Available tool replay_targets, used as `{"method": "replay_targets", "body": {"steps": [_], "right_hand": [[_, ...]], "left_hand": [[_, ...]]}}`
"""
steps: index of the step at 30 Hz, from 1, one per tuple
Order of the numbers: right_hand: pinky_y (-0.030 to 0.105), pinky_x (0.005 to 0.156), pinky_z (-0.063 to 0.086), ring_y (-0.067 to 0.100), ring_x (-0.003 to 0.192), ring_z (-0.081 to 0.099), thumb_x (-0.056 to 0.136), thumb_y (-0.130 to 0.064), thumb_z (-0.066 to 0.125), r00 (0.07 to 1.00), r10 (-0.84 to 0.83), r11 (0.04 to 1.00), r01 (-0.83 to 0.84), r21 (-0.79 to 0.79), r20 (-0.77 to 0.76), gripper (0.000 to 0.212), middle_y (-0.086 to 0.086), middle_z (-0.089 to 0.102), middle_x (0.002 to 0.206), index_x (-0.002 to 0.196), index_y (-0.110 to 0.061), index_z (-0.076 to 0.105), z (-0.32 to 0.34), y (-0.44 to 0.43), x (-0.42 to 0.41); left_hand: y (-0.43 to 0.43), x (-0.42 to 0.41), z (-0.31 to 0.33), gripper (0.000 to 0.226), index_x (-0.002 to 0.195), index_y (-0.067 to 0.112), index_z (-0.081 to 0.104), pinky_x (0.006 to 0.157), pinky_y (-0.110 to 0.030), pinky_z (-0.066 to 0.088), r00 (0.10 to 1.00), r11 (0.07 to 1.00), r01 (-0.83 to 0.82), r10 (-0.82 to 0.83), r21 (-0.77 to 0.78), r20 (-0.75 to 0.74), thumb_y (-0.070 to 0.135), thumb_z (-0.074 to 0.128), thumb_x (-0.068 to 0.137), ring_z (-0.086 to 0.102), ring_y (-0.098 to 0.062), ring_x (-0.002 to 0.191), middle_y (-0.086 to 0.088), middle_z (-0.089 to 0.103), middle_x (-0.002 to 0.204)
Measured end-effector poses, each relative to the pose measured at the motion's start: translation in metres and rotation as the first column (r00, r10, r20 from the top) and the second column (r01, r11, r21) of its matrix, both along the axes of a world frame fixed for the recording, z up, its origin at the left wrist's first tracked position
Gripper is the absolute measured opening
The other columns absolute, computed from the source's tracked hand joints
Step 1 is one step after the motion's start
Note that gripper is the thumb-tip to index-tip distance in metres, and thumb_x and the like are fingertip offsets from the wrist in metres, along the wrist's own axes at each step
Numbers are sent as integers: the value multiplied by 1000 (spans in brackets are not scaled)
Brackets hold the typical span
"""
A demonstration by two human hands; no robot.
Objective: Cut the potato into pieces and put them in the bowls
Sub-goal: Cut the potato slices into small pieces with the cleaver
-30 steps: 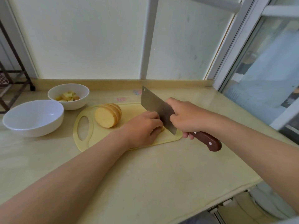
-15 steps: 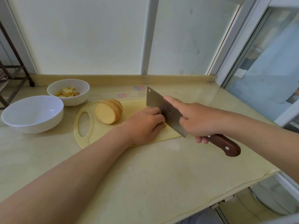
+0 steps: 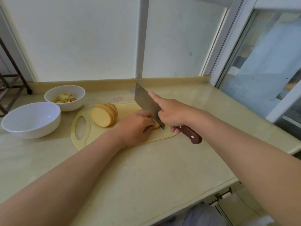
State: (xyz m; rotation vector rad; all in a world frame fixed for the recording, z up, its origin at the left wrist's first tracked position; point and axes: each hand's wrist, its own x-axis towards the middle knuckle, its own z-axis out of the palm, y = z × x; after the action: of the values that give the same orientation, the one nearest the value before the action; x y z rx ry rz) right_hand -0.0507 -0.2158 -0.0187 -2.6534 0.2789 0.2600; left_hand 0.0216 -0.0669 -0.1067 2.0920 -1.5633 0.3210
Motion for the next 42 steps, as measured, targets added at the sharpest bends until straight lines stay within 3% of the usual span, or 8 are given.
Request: {"method": "replay_targets", "body": {"steps": [4, 10, 16, 22, 29, 33, 36, 42], "right_hand": [[31, 47, 56, 24, 56, 70, 94, -4, 31, 1000, -17, 1000, 17, 14, 12, 90, 10, 59, 108, 158, -61, 5, 1, 1, -5], [32, 48, 57, 21, 51, 69, 94, -5, 30, 999, -26, 1000, 25, 10, 19, 89, 8, 57, 113, 158, -62, 5, 8, -1, -17], [39, 52, 62, 35, 64, 75, 94, -7, 29, 1000, -7, 1000, 7, -5, -6, 88, 16, 66, 101, 156, -65, 3, 10, 1, -27], [34, 49, 59, 25, 56, 71, 97, -8, 29, 1000, 16, 1000, -16, -24, -21, 86, 6, 60, 104, 157, -64, 2, 12, -1, -35], [36, 52, 61, 30, 60, 74, 100, -10, 30, 996, 29, 999, -33, -39, -79, 84, 13, 50, 141, 154, -68, 2, 21, -7, -51], [35, 49, 59, 21, 50, 68, 101, -11, 30, 998, 28, 999, -30, -37, -65, 82, 12, 61, 110, 157, -63, 1, 11, -3, -43], [36, 48, 60, 15, 42, 62, 101, -10, 30, 998, 49, 996, -51, -71, -29, 80, 9, 56, 91, 159, -57, 0, 6, 6, -24], [36, 49, 60, 20, 48, 65, 97, -7, 31, 1000, 28, 999, -28, -22, 3, 85, 8, 55, 98, 159, -59, 2, 5, 9, -7]], "left_hand": [[-1, 2, -2, 31, 85, 9, 73, 70, -37, 50, 1000, 1000, 11, -11, -6, -1, 25, 47, 90, 59, -28, 79, -8, 64, 90], [-1, 3, -1, 12, 91, 10, 73, 73, -36, 50, 1000, 1000, 11, -10, -13, 5, 13, 61, 90, 58, -26, 82, -6, 64, 93], [-1, 4, -4, 14, 92, 8, 73, 74, -33, 49, 1000, 1000, 10, -10, -28, 19, 13, 60, 89, 58, -27, 81, -8, 63, 92], [-1, 4, -3, 15, 92, 8, 71, 75, -35, 48, 1000, 1000, 6, -6, -15, 21, 13, 58, 91, 56, -27, 83, -8, 62, 94], [0, 4, -3, 15, 94, 9, 72, 77, -36, 49, 1000, 1000, -4, 5, -8, 11, 13, 58, 92, 56, -26, 85, -7, 62, 97], [-1, 4, -4, 15, 94, 9, 74, 75, -39, 51, 1000, 1000, -2, 2, -21, 19, 13, 59, 92, 57, -28, 81, -8, 63, 94], [-2, 4, -5, 19, 93, 9, 74, 72, -38, 51, 1000, 1000, -6, 7, -24, 23, 15, 57, 91, 58, -31, 78, -9, 63, 91], [-1, 4, -6, 21, 93, 10, 75, 72, -40, 52, 999, 1000, -9, 9, -16, 41, 16, 55, 89, 60, -32, 80, -9, 64, 91]]}}
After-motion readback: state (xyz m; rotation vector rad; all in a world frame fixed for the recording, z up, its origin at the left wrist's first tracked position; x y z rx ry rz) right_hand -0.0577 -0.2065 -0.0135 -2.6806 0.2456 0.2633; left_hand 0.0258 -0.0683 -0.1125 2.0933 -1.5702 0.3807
